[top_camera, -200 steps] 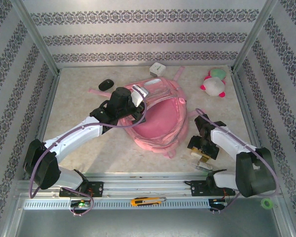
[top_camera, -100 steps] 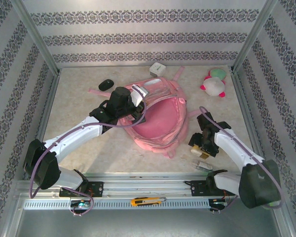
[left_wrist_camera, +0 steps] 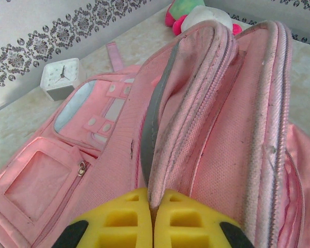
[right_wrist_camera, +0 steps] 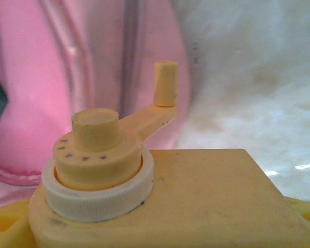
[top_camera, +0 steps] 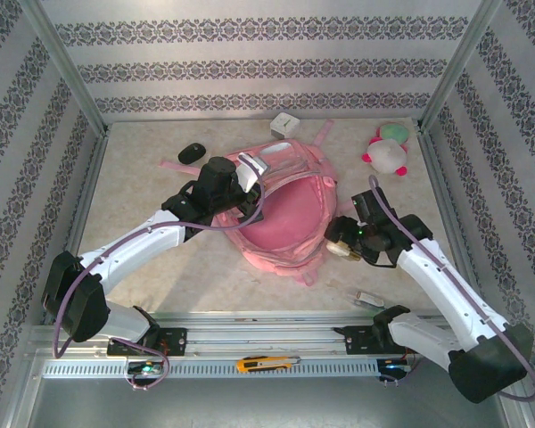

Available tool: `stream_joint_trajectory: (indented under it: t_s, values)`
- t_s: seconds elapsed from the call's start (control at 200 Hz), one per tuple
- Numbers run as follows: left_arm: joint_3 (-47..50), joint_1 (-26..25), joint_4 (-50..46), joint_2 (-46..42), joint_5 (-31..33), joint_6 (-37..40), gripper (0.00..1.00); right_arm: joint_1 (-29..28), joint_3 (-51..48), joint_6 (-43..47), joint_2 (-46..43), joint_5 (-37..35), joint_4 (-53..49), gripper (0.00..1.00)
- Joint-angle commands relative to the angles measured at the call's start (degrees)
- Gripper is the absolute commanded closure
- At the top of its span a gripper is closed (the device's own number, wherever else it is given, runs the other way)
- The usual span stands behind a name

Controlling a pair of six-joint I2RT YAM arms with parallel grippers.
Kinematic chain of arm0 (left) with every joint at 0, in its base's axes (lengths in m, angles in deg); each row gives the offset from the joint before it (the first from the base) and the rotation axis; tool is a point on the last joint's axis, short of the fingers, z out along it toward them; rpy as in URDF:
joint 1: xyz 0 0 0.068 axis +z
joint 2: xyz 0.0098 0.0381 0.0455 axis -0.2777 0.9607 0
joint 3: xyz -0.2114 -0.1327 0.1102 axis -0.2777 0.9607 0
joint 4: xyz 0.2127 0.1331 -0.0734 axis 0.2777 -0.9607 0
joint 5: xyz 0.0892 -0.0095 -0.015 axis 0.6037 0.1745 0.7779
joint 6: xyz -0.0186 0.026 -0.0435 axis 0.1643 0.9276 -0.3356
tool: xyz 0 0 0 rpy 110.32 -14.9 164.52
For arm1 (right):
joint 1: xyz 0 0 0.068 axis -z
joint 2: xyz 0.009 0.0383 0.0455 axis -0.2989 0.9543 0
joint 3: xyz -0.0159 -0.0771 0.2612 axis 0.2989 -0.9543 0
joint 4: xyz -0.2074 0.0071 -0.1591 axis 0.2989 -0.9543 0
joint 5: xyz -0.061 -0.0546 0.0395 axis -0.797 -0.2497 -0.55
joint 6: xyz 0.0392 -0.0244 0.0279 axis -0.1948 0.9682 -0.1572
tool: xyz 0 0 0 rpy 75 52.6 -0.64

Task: Pack the student bag

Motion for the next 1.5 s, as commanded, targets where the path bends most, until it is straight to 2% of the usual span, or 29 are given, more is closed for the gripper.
stream_joint_trajectory:
  t_s: [0.0,0.21,0.37,0.719,0.919,1.084,1.494]
  values:
    - [-2.3,1.69,3.44,-2.82,0.7,-1.51,1.0,-4.04,1.38,-5.78,0.61,2.1,7.87,0.37]
    - [-3.04,2.24,4.44,-2.77,-1.27,-3.26,1.0,-10.35,-0.76,-11.61,3.89,3.88,19.16,0.37]
    - [-3.47,2.29,5.55,-2.45,-2.88,-4.66,1.0,-12.31,-2.22,-13.55,8.15,4.63,25.37,0.37]
    - [-4.78,2.3,5.65,-2.64,-4.96,-5.08,1.0,-8.71,-1.84,-17.86,21.73,4.89,45.92,0.35]
    - [-5.56,2.29,5.0,-2.71,-4.85,-4.68,1.0,-4.39,1.38,-19.35,28.95,6.42,53.26,0.2]
    - [-5.99,2.3,4.41,-2.7,-4.54,-4.15,1.0,-3.95,1.8,-19.85,28.6,6.88,56.27,0.12]
    - [-5.95,2.35,5.34,-1.65,-5.06,-5.03,1.0,-4.57,-7.49,-20.53,21.13,7.33,58.59,0.03]
